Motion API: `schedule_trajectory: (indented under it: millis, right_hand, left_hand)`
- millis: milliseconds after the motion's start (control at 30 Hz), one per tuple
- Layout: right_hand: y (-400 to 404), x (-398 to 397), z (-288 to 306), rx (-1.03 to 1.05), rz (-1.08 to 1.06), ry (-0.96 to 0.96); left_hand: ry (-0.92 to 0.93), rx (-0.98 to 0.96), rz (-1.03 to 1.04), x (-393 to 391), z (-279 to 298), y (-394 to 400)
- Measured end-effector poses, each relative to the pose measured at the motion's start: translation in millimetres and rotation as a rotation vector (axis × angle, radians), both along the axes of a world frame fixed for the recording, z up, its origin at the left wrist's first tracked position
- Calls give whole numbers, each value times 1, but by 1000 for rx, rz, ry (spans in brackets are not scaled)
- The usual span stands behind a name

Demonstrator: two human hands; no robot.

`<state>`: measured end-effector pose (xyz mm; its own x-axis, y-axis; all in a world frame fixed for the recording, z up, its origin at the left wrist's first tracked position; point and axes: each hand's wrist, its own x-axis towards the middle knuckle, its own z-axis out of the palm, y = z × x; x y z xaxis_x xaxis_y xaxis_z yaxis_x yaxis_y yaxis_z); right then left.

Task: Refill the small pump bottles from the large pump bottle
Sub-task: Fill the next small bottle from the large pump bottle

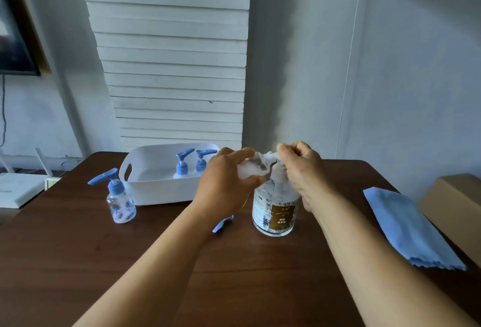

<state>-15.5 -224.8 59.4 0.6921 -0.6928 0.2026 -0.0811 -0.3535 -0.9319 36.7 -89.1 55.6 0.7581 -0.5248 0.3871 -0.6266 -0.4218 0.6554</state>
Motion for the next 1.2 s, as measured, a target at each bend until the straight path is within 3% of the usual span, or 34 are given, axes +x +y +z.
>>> schedule_trajectory:
  millis: [600,800,1000,1200]
  right_hand:
    - [-4,-2,17,-67,9,4]
    - [1,1,-6,-51,-26,-11]
    - [-3,-1,17,-77,12,21]
    - [2,-2,0,-8,11,6]
  left_hand:
    - [-42,9,9,3,10,-2]
    - [-31,11,-4,1,-3,-1]
    - [-62,-11,11,4,6,-2]
    - [-28,1,-7,3,-7,-2]
